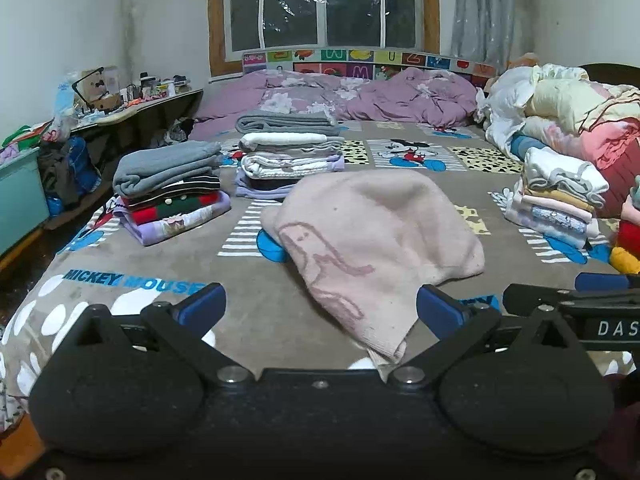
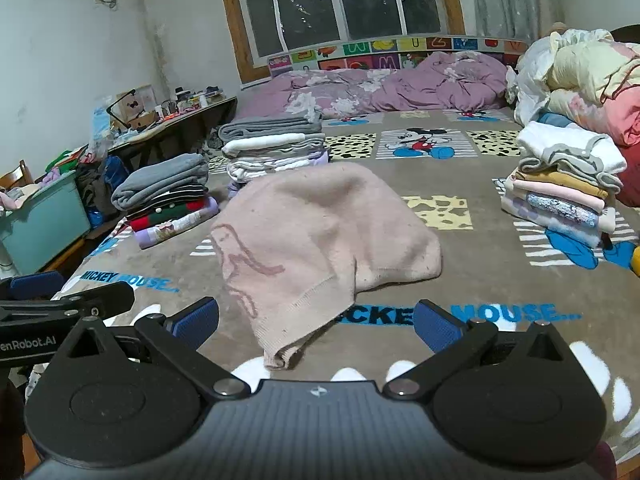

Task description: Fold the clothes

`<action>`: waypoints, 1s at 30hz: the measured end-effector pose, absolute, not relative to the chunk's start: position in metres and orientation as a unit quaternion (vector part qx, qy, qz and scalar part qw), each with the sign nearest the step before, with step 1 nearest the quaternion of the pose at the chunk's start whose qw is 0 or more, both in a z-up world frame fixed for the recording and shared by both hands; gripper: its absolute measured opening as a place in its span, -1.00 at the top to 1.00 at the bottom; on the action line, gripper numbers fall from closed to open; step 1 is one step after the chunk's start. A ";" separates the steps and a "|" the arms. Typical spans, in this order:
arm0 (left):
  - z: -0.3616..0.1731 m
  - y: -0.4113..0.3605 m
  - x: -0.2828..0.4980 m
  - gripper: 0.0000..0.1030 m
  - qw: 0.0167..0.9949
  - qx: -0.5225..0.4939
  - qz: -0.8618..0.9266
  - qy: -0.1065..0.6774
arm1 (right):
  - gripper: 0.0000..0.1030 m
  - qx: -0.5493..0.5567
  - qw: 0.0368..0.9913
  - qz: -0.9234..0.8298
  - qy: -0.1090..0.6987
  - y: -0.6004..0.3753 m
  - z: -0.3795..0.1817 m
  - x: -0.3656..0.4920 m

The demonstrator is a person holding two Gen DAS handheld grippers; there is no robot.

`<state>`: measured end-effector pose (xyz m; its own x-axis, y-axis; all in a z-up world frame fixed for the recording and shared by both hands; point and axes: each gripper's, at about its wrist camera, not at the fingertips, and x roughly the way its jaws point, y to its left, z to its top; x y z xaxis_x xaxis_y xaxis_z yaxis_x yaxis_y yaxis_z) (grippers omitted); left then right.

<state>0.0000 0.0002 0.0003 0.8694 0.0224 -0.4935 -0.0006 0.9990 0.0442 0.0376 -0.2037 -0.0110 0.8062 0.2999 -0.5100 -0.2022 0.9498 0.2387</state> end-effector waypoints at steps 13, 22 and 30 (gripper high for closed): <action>0.000 0.005 0.003 -1.00 0.965 0.011 0.008 0.263 | -1.00 0.076 0.945 0.133 0.288 -0.202 -0.016 0.040; 0.000 0.008 0.002 -1.00 0.966 0.008 0.008 0.260 | -1.00 0.073 0.946 0.138 0.286 -0.200 -0.016 0.037; 0.002 0.008 0.001 -1.00 0.966 0.007 0.010 0.257 | -1.00 0.070 0.946 0.140 0.284 -0.197 -0.014 0.035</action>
<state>0.0006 0.0084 0.0021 0.8679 0.0224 -0.4962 -0.0149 0.9997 0.0192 0.0345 -0.1968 -0.0138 0.7999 0.3035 -0.5177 -0.2246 0.9514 0.2107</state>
